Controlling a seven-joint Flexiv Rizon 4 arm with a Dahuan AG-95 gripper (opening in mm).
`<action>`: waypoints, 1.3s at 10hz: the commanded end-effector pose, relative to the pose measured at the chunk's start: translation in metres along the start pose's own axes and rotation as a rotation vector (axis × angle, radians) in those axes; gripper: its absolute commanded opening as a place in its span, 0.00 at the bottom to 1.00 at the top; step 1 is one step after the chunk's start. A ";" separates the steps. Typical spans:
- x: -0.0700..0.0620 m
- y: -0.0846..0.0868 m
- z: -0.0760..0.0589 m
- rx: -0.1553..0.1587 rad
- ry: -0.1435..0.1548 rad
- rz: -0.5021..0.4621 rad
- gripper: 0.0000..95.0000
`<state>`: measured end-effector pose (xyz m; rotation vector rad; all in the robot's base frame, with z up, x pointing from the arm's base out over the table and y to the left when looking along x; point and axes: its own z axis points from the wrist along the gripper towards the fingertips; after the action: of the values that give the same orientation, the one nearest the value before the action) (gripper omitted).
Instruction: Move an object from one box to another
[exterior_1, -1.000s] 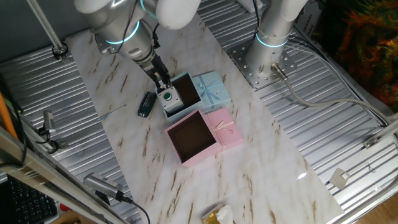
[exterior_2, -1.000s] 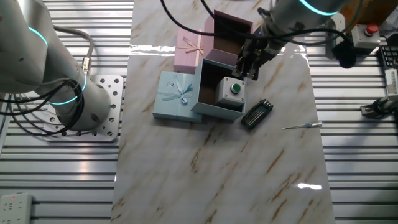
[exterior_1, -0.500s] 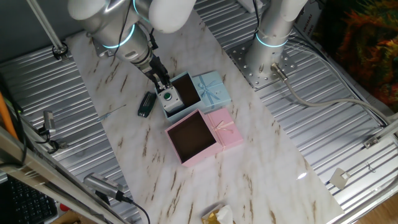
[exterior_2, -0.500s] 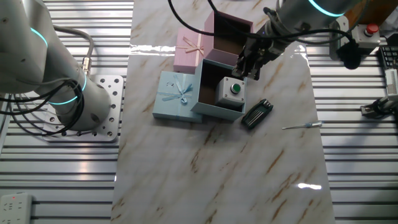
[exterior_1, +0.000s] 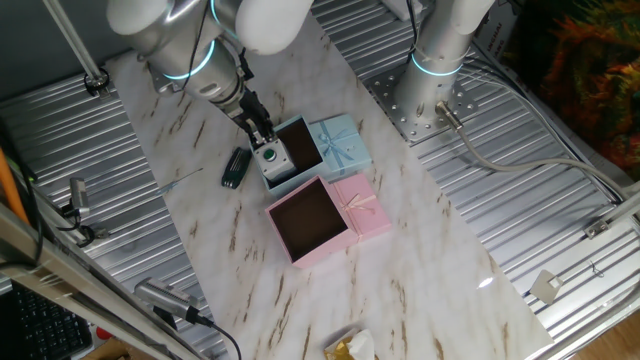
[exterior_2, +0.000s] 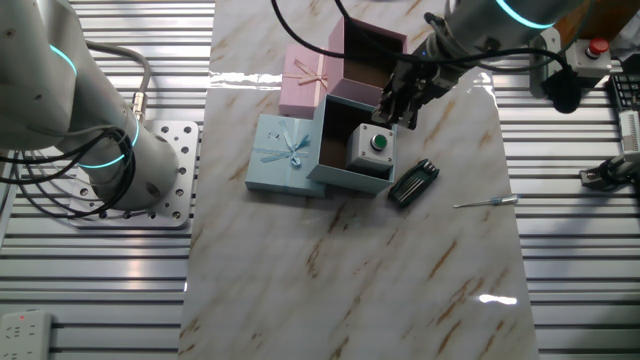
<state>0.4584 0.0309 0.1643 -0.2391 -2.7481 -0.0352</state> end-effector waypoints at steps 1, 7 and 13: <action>0.002 -0.001 0.000 -0.001 -0.004 0.010 0.00; 0.002 -0.001 0.000 0.002 -0.076 0.033 0.00; 0.002 -0.001 0.000 -0.017 -0.027 -0.007 0.00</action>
<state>0.4570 0.0304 0.1646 -0.2201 -2.7732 -0.0617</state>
